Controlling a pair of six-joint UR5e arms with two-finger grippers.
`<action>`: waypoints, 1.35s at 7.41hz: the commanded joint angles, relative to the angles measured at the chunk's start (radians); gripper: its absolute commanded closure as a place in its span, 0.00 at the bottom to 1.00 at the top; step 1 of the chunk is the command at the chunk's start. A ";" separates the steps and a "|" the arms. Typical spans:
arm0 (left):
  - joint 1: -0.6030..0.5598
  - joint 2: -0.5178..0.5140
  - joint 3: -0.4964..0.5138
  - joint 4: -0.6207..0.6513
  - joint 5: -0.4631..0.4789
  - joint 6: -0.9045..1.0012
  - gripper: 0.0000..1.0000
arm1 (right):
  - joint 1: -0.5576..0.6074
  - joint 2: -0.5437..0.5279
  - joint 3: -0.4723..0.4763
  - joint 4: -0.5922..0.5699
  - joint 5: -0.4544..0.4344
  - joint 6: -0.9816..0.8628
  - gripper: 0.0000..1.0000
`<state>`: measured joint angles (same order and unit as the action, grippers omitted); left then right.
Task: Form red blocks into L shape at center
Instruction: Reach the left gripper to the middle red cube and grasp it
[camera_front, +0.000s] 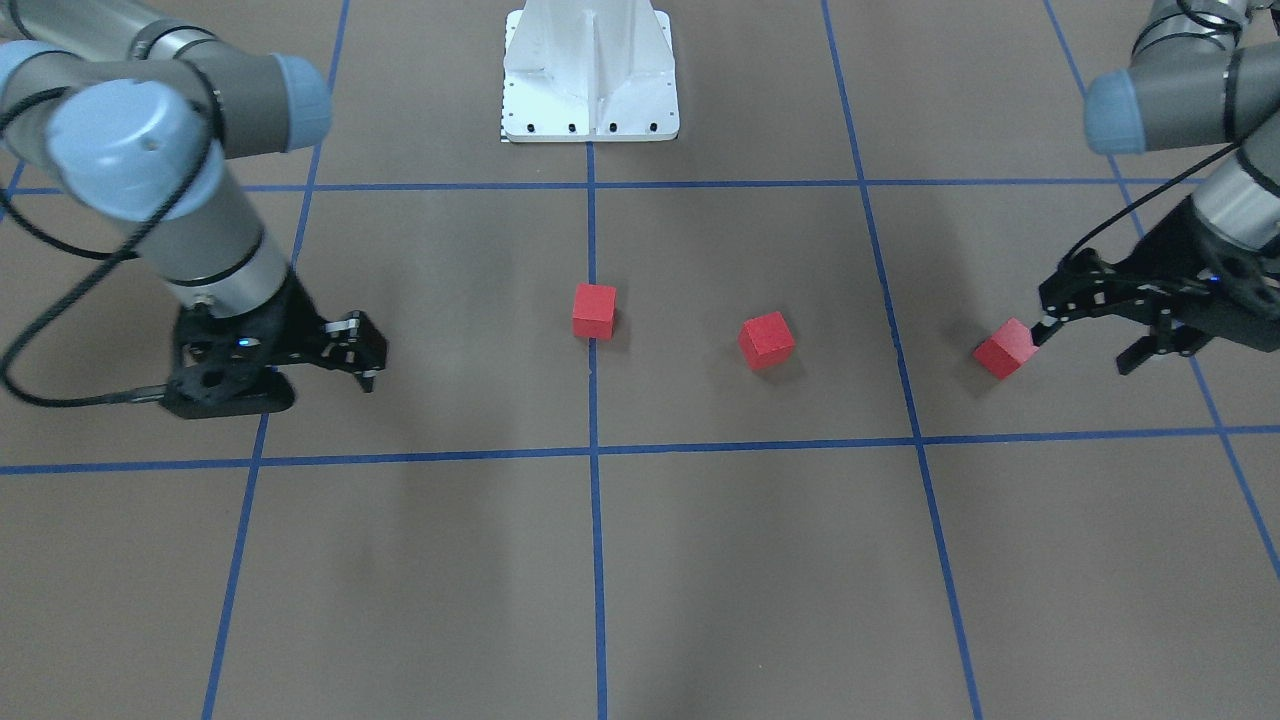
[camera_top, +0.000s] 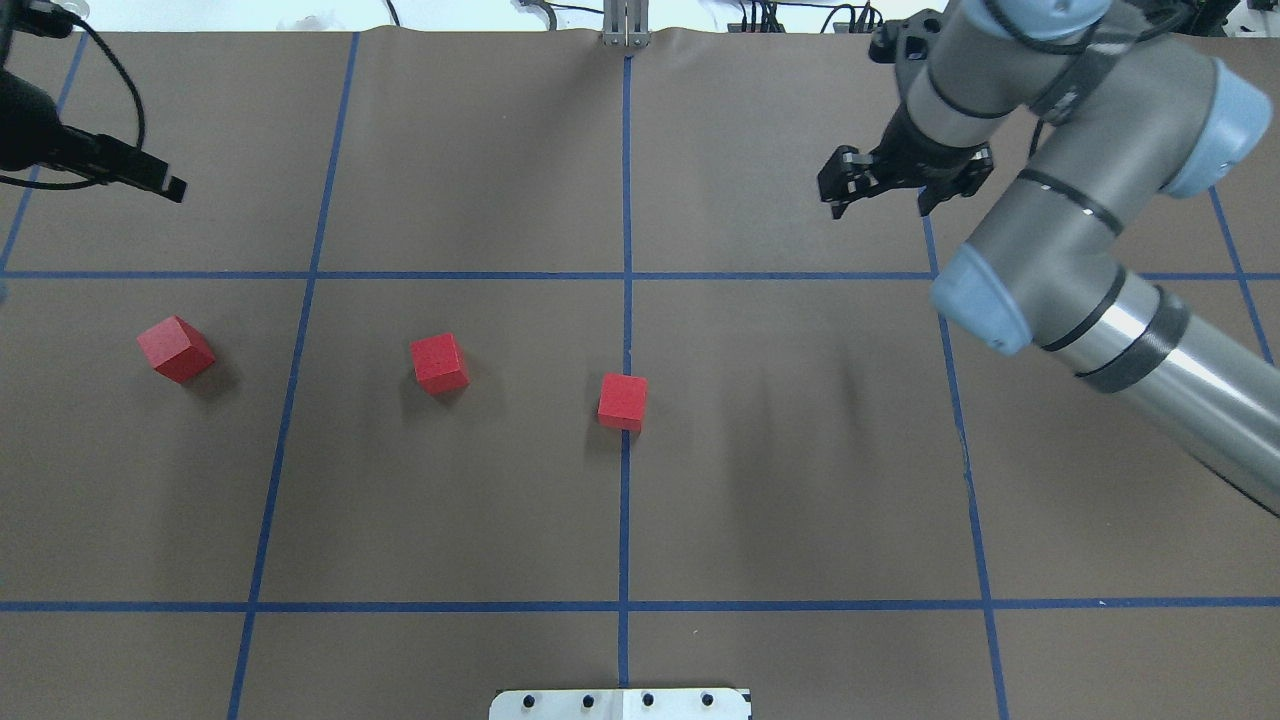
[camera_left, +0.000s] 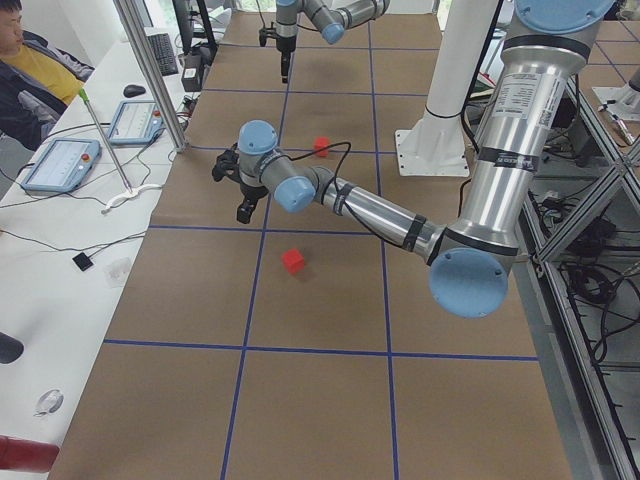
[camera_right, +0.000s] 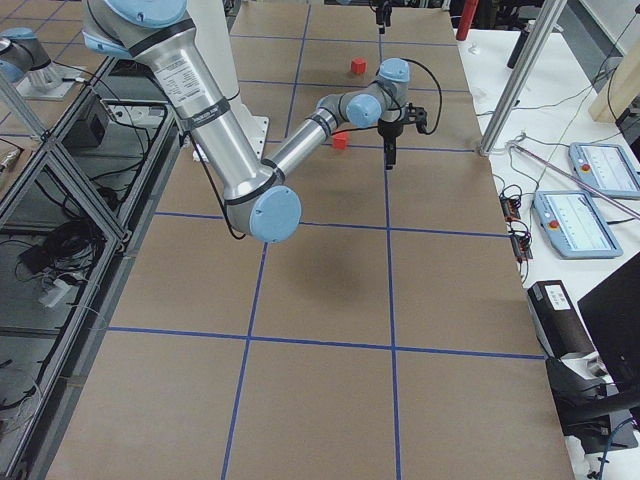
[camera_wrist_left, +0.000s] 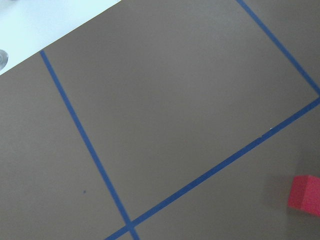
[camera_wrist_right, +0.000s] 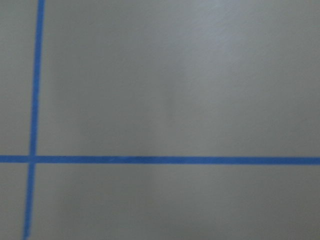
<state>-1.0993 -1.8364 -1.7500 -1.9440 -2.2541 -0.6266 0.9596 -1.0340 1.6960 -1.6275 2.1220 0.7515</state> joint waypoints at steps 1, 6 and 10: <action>0.216 -0.098 -0.006 0.020 0.161 -0.337 0.00 | 0.218 -0.137 0.001 0.001 0.140 -0.348 0.01; 0.433 -0.208 0.007 0.246 0.313 -0.605 0.00 | 0.376 -0.340 0.007 0.014 0.184 -0.580 0.01; 0.469 -0.271 0.084 0.266 0.335 -0.621 0.00 | 0.376 -0.347 0.007 0.015 0.180 -0.577 0.01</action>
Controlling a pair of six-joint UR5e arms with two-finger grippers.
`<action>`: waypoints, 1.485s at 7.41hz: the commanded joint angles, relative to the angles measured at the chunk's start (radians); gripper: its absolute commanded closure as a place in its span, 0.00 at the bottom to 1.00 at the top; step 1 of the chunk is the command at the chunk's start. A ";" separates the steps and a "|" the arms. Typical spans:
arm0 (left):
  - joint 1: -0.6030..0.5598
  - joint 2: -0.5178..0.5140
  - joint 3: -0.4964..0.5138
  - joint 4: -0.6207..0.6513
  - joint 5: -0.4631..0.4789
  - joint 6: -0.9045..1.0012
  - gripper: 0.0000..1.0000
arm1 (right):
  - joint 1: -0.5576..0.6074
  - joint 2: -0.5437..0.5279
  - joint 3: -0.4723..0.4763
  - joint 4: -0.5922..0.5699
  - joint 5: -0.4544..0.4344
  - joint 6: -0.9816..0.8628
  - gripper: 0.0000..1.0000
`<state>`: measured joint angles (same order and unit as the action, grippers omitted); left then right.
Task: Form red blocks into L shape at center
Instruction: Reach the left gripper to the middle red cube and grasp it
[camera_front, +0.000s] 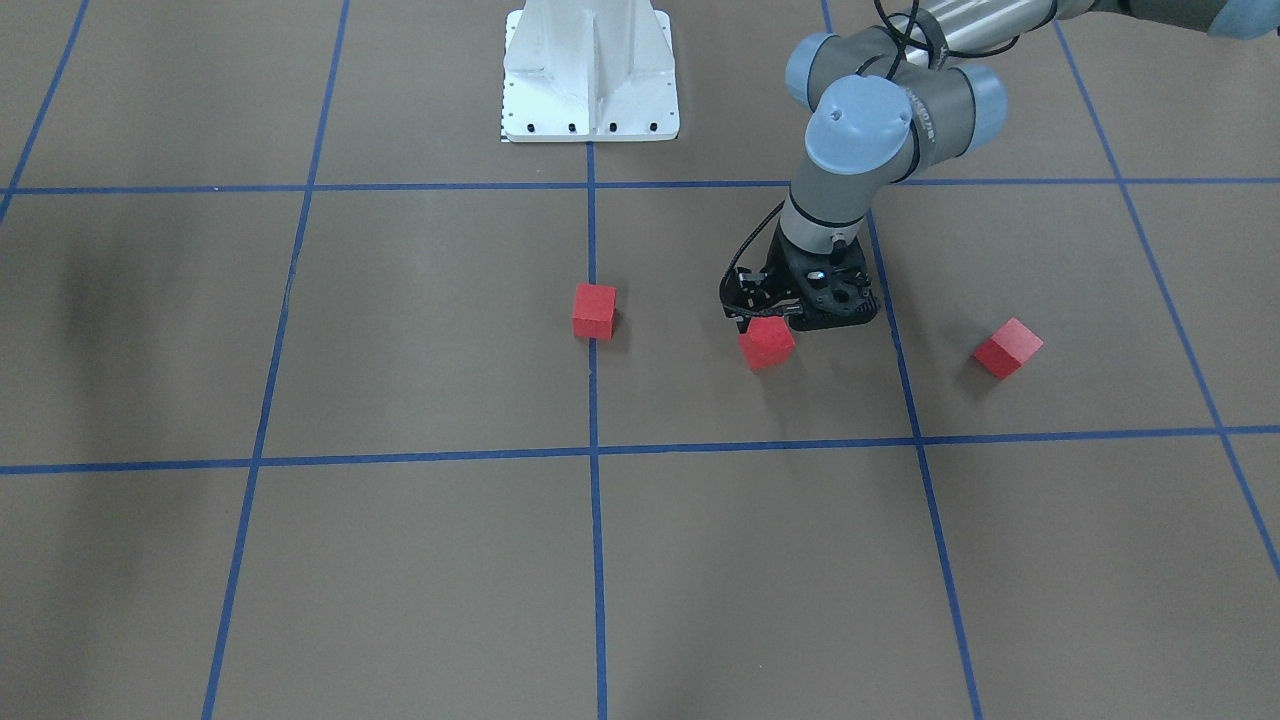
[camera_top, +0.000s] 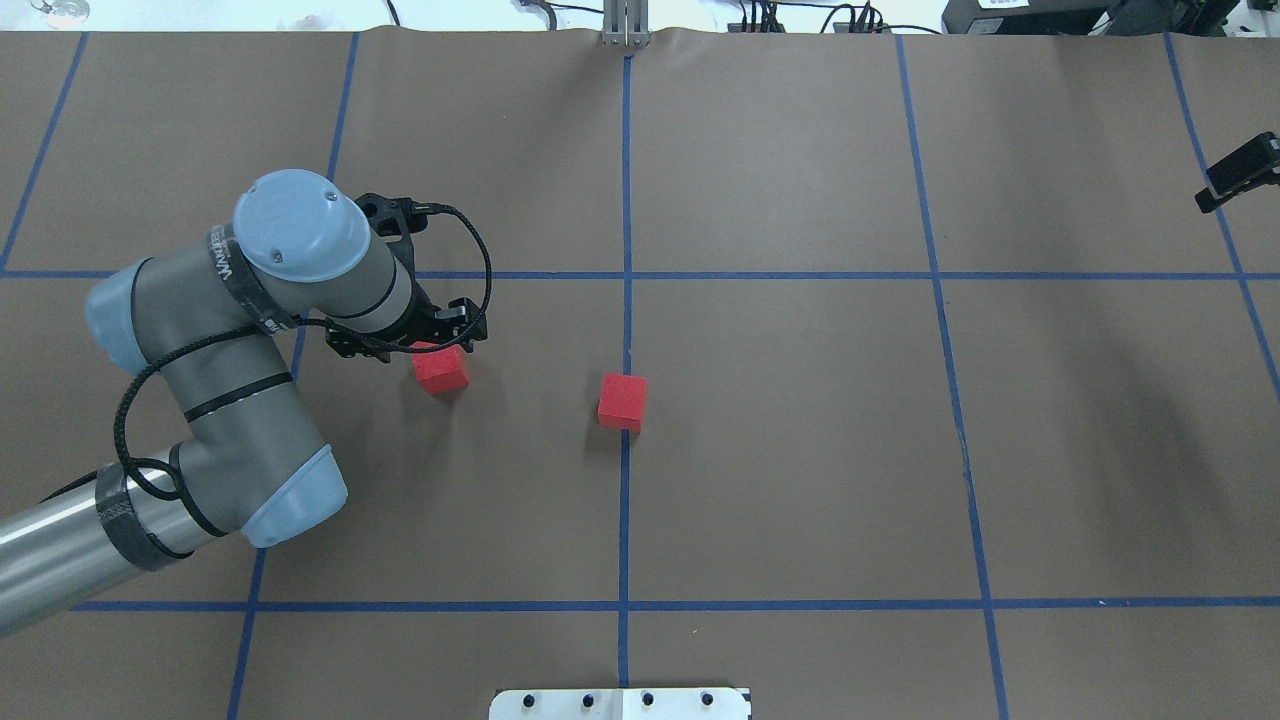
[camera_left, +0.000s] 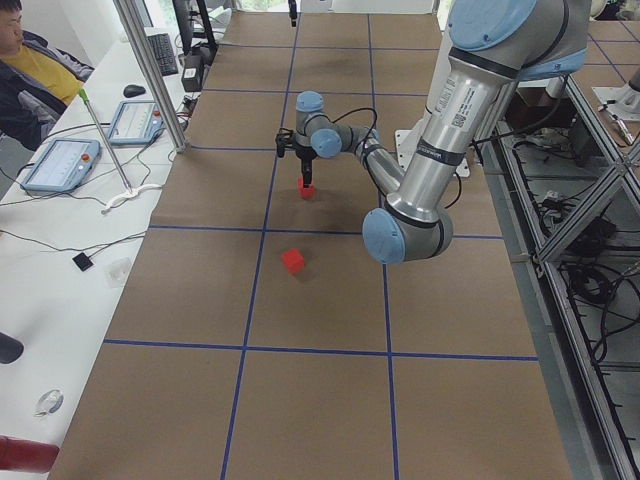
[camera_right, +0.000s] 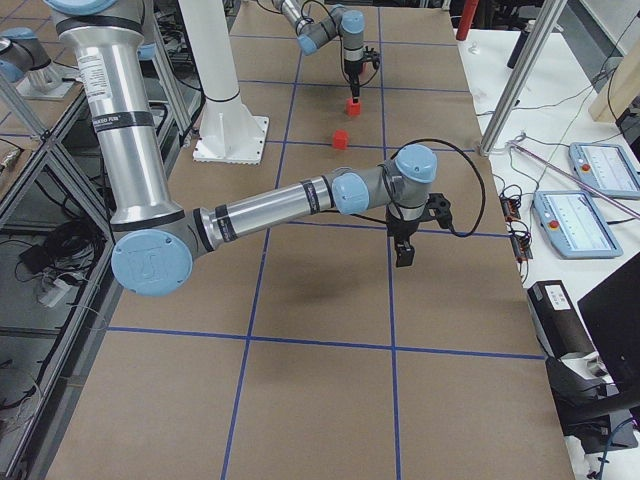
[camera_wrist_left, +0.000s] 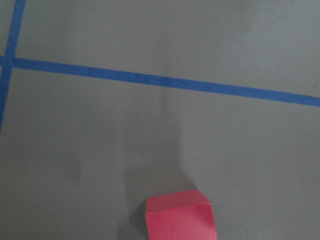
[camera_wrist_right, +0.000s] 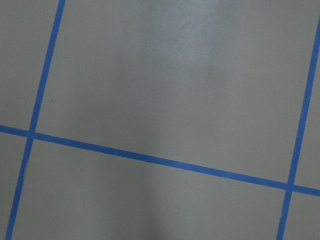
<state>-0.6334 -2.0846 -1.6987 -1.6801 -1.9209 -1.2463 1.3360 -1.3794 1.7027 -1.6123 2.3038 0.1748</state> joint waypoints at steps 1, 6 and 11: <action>0.003 -0.025 0.040 0.002 0.002 0.007 0.00 | -0.001 -0.007 -0.001 0.017 -0.001 0.002 0.01; 0.006 -0.023 0.070 0.003 -0.003 0.018 0.49 | -0.001 -0.024 -0.006 0.048 -0.012 0.002 0.01; 0.000 -0.095 0.068 0.049 0.005 0.196 1.00 | -0.001 -0.032 -0.005 0.048 -0.023 0.002 0.01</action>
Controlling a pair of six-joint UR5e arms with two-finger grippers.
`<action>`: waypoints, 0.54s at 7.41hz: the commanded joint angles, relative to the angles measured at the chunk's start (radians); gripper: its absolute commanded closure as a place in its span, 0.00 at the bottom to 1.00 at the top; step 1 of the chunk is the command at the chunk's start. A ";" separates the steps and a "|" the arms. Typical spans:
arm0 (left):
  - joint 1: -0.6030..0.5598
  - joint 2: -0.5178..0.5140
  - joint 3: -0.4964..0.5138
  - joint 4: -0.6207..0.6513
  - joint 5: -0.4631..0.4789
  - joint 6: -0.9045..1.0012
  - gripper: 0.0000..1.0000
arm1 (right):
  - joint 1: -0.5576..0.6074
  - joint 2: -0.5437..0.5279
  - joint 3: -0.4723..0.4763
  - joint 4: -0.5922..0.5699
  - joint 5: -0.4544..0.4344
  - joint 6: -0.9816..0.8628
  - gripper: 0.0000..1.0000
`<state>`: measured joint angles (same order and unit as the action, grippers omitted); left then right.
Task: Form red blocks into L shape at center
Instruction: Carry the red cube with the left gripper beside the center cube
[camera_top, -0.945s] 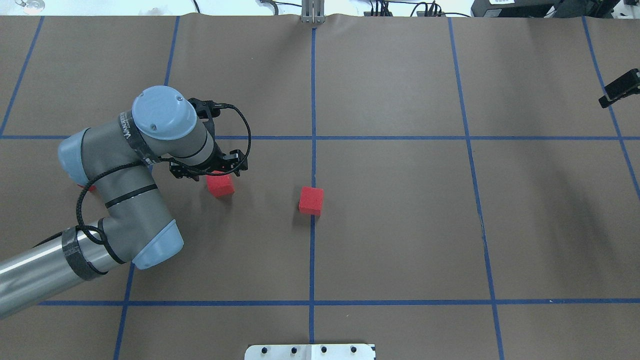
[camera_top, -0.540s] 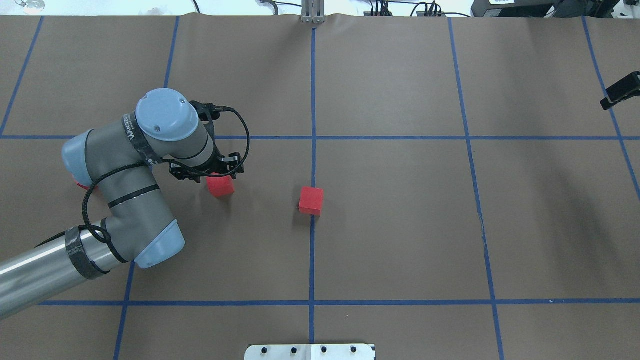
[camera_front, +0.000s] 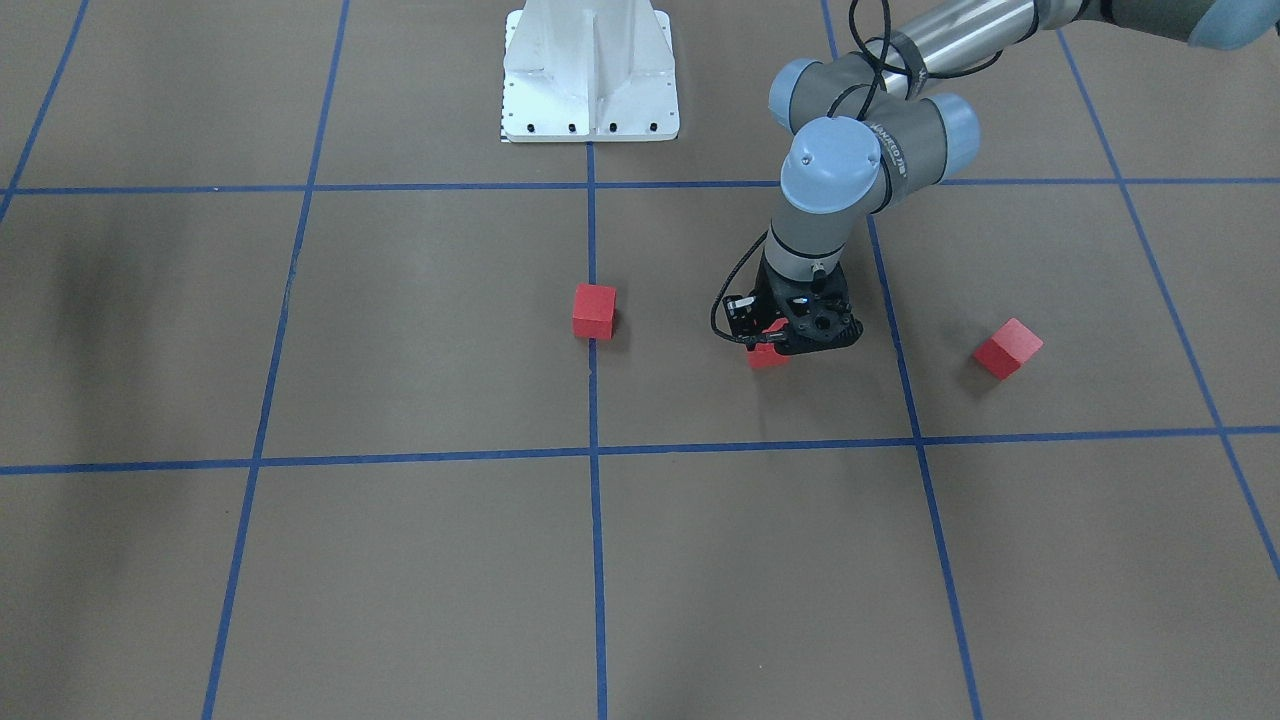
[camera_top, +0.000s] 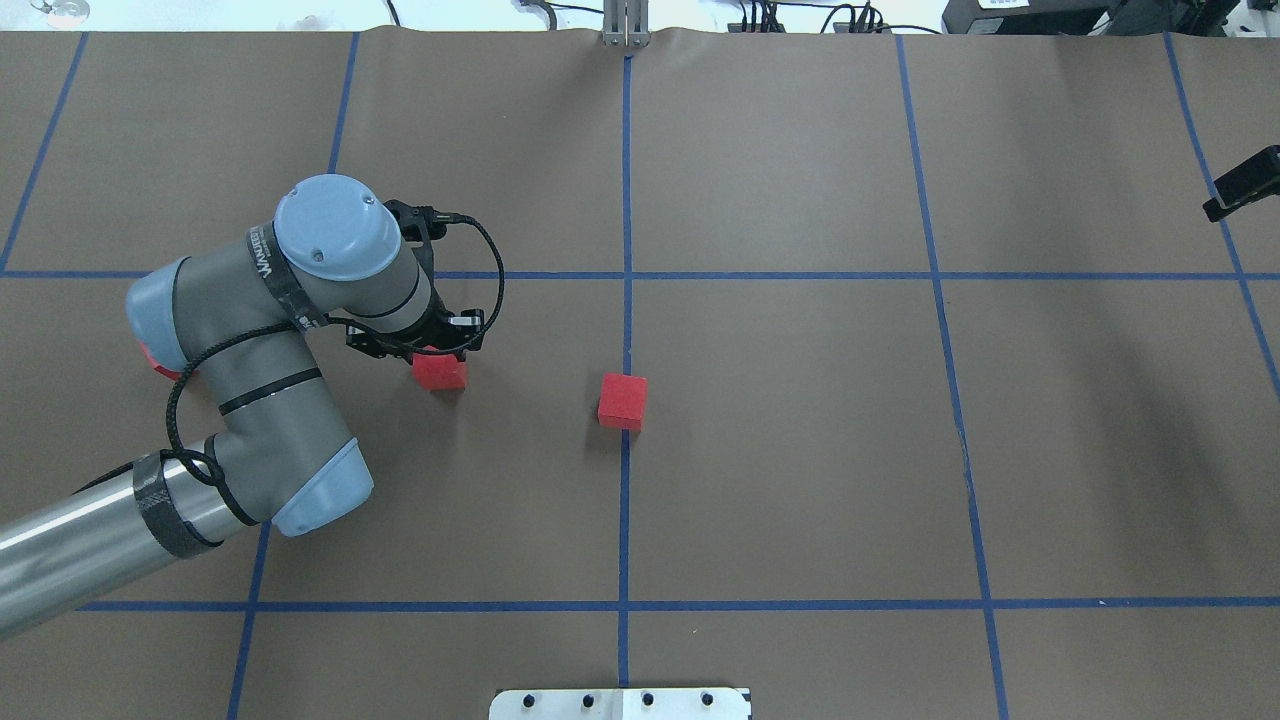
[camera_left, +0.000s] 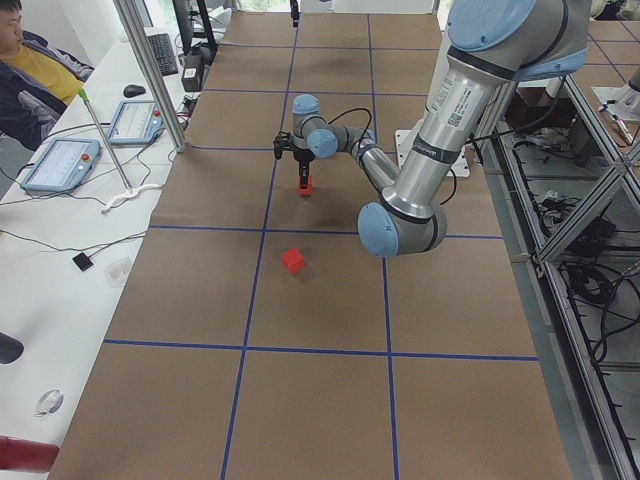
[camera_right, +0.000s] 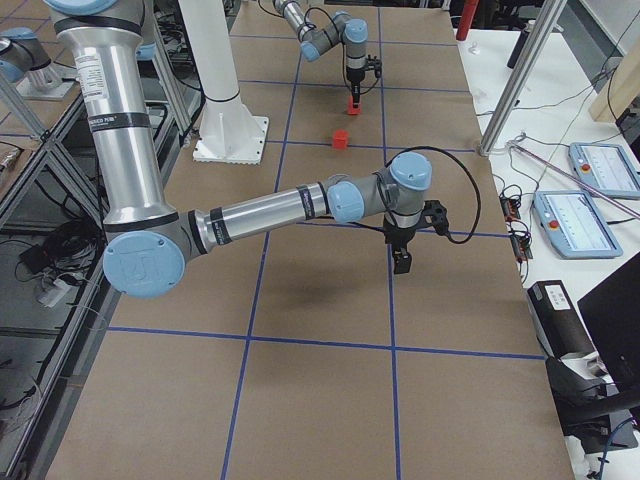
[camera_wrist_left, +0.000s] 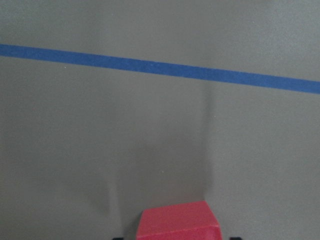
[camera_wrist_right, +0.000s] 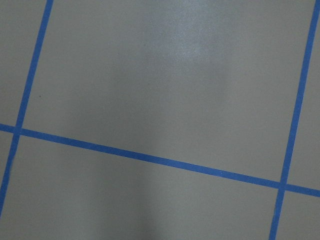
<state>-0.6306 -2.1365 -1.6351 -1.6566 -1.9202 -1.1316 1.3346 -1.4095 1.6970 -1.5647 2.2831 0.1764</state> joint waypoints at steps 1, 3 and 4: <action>-0.009 -0.080 0.009 0.028 0.021 0.122 1.00 | 0.000 -0.006 0.001 0.002 -0.002 0.000 0.01; -0.008 -0.303 0.213 0.028 0.058 0.135 1.00 | 0.000 -0.006 0.003 0.000 -0.002 0.000 0.01; -0.007 -0.426 0.360 0.012 0.056 0.133 1.00 | 0.000 -0.006 0.001 0.000 -0.002 0.000 0.01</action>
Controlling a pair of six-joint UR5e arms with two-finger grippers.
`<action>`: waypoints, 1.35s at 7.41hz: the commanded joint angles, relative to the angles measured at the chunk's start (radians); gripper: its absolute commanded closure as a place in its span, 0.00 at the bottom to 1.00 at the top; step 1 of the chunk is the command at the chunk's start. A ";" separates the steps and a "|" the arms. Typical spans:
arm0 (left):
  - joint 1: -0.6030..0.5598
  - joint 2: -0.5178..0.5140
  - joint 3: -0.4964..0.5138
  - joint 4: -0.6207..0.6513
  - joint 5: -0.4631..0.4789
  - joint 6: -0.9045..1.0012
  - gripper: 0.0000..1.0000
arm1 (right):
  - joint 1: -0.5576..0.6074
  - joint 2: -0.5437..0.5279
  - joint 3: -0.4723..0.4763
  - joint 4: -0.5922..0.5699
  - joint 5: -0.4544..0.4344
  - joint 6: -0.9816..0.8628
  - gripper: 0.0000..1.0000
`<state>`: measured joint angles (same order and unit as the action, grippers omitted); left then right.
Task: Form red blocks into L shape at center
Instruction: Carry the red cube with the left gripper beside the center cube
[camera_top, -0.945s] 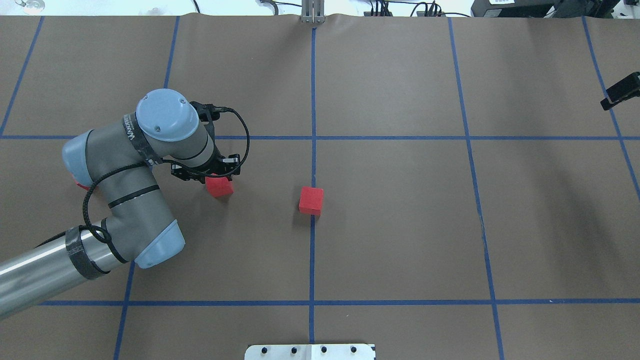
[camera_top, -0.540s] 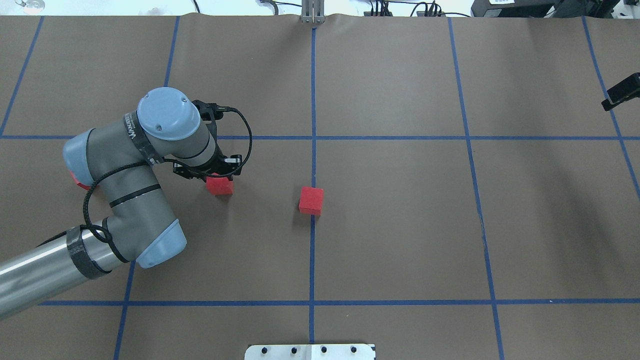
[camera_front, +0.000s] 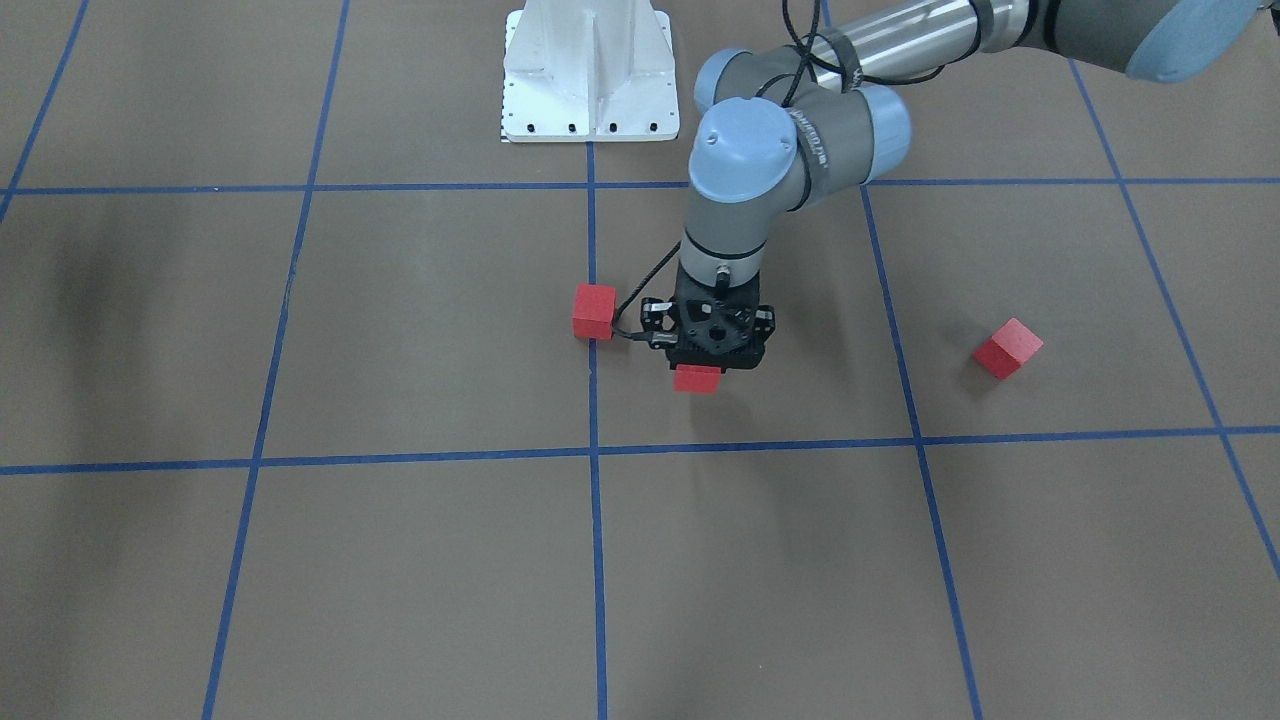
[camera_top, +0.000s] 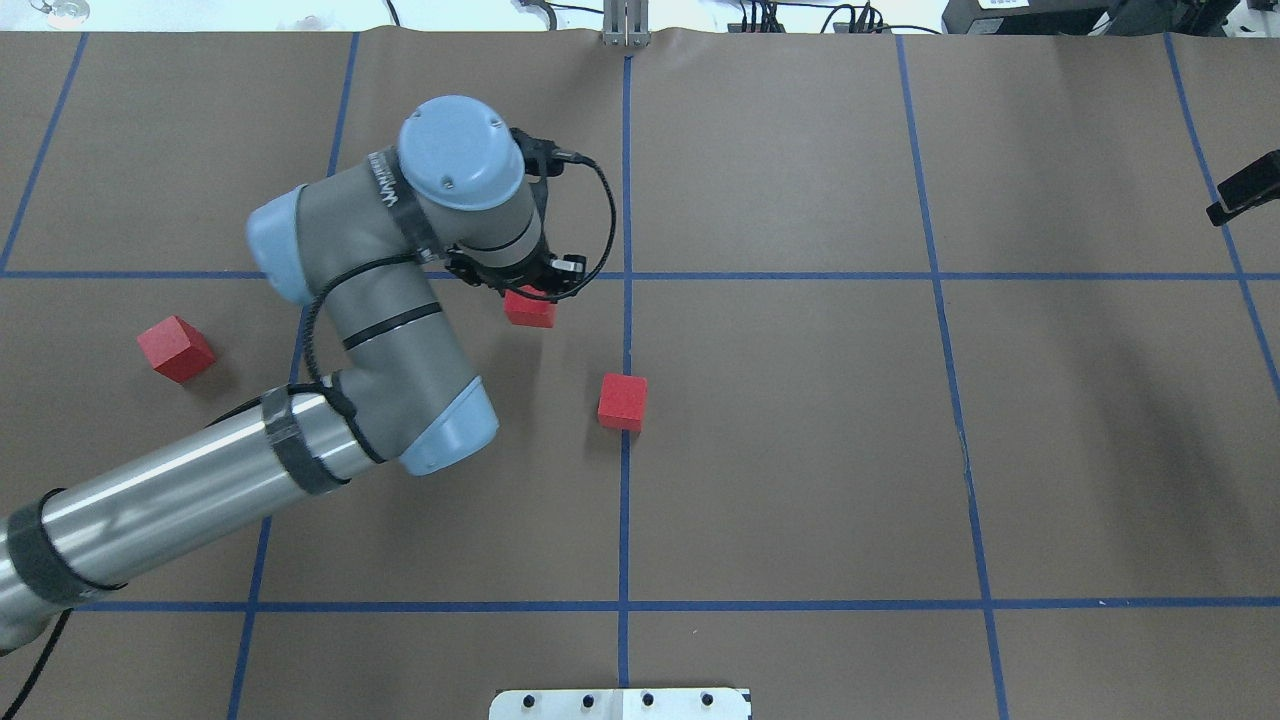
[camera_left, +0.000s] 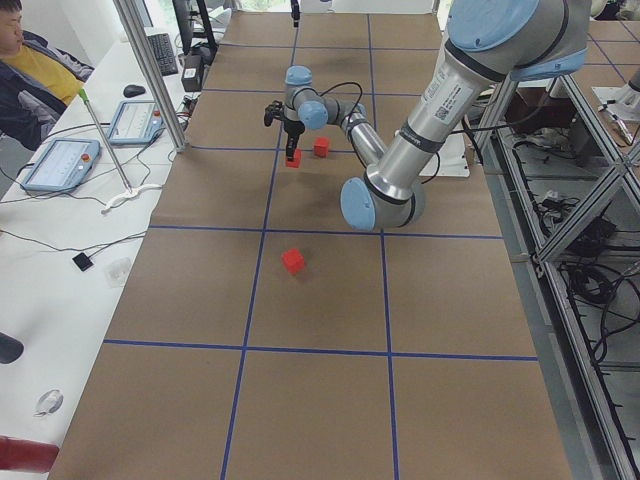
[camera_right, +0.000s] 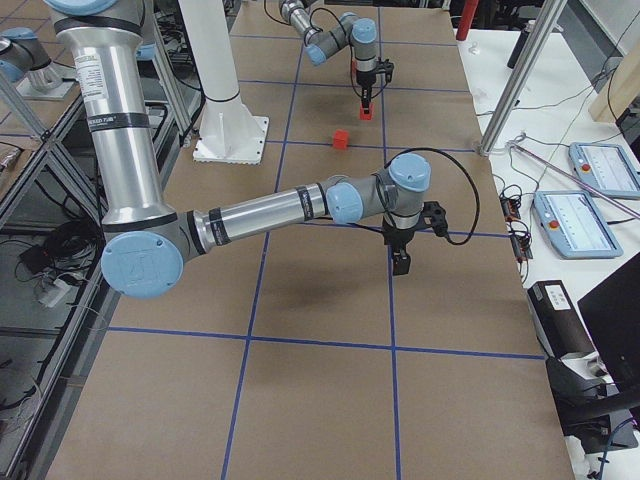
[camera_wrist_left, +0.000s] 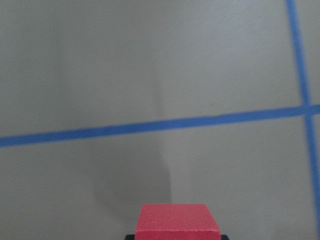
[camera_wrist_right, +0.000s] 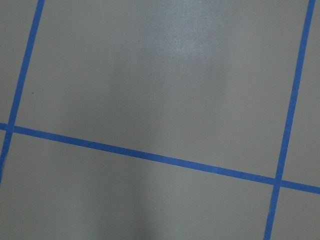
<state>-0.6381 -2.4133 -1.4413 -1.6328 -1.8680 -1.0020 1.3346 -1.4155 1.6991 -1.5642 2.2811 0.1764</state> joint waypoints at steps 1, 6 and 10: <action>0.009 -0.196 0.221 -0.013 0.004 -0.003 1.00 | 0.000 0.000 -0.002 0.000 0.000 0.000 0.01; 0.086 -0.190 0.216 0.001 0.009 0.005 1.00 | 0.000 -0.002 -0.003 0.000 -0.005 0.000 0.01; 0.091 -0.184 0.213 0.004 0.006 0.003 1.00 | 0.000 -0.007 -0.001 0.001 -0.006 0.000 0.01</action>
<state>-0.5490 -2.5986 -1.2274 -1.6298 -1.8609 -0.9974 1.3346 -1.4207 1.6975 -1.5644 2.2761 0.1764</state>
